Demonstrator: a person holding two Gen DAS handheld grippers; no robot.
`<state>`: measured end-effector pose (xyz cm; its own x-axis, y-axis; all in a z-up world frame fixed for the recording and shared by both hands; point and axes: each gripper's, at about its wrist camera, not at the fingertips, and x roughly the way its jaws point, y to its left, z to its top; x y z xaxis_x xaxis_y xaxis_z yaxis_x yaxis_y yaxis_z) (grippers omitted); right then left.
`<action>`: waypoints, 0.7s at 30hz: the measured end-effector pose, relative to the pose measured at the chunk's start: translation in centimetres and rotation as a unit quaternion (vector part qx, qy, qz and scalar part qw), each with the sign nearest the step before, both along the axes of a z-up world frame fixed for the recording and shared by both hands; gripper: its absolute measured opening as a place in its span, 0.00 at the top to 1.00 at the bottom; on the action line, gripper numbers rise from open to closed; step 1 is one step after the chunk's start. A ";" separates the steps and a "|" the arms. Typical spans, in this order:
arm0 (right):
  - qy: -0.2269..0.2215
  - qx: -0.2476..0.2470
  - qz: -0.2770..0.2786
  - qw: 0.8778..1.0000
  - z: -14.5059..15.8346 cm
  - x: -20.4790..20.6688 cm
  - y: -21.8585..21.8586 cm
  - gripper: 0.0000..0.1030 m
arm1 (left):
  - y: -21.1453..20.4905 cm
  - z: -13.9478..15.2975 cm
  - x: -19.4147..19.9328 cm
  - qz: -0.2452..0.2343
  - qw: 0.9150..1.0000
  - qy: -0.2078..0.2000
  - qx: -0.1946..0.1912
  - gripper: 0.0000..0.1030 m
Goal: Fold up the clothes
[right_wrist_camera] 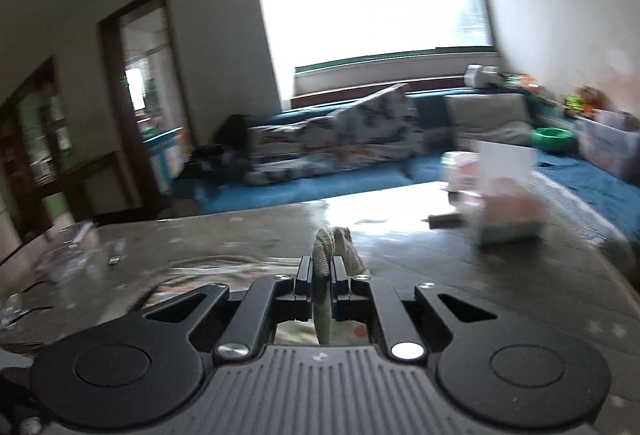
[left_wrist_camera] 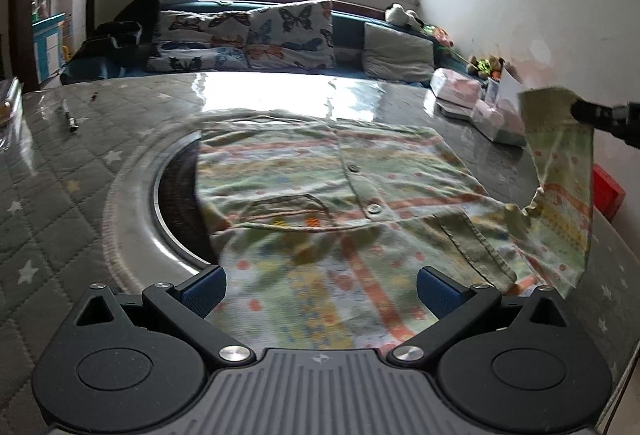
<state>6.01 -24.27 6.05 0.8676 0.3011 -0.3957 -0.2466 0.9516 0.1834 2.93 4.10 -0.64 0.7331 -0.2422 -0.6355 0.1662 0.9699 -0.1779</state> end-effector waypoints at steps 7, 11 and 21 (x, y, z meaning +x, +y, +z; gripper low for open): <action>0.005 -0.028 0.108 0.994 0.4 1.7 7.7 0.93 | 2.5 -0.1 -0.6 0.028 1.000 -0.003 -0.014 0.00; 0.020 -0.046 0.159 0.986 -0.5 1.9 11.3 0.93 | 3.7 -0.2 -0.9 0.045 0.999 -0.003 -0.019 0.00; 0.068 -0.085 0.250 0.962 -3.1 0.2 17.1 0.84 | 5.1 -0.2 -1.2 0.064 0.998 -0.003 -0.023 0.00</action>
